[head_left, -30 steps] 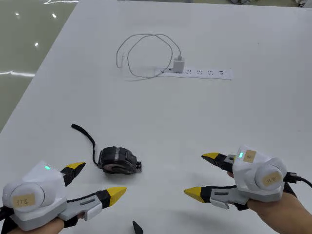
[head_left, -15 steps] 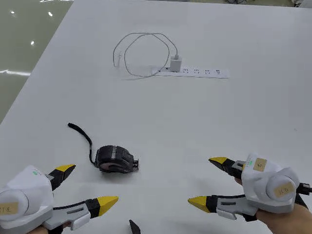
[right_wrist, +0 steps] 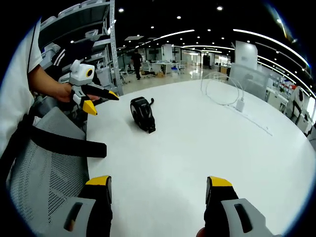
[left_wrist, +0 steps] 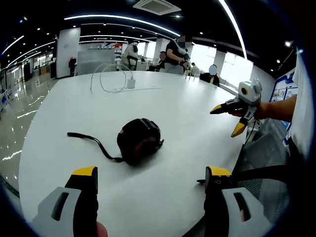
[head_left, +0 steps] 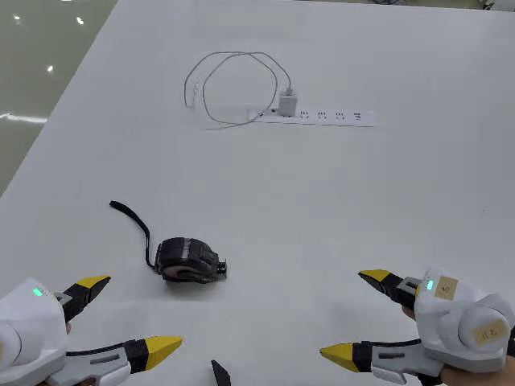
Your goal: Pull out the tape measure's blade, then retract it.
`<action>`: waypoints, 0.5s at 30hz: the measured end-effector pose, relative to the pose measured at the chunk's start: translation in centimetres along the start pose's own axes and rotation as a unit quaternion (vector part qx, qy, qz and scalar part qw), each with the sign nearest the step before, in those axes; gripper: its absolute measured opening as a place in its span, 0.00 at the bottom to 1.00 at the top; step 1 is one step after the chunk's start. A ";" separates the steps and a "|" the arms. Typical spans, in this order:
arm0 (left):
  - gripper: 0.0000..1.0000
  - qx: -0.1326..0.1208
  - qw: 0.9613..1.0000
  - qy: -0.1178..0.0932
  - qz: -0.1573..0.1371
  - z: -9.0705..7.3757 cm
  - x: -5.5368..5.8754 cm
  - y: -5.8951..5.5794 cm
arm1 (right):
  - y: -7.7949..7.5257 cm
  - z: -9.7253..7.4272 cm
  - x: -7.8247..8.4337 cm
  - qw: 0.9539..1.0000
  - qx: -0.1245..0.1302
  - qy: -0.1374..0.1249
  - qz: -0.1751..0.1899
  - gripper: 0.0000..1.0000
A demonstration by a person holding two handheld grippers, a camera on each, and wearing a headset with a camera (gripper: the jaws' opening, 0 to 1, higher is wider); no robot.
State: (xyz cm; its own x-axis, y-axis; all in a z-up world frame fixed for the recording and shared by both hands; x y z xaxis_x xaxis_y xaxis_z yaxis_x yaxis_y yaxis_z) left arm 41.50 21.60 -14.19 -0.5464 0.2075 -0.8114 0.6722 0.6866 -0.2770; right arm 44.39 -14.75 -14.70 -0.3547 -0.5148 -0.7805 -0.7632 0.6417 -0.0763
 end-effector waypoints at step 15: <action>0.93 0.018 1.000 0.011 0.005 -0.7 0.5 -0.6 | -0.2 -1.4 1.0 1.000 0.007 0.014 0.014 0.87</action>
State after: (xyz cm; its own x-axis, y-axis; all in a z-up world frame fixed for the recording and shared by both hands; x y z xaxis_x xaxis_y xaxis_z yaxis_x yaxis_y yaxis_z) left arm 40.49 21.73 -14.05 -0.5505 0.2298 -0.8025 0.6950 0.6587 -0.2882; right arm 43.43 -16.15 -14.62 -0.3905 -0.5118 -0.7652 -0.7457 0.6633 -0.0631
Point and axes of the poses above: the centre of the closed fingertips' face, and the gripper's own axes: z roughly forward along the fingers, y roughly to its left, x roughly out of its underside, the point moved 9 cm from there along -z, roughly backward along the fingers, and after that the axes turned 13 degrees about x, right-handed, at the moved point
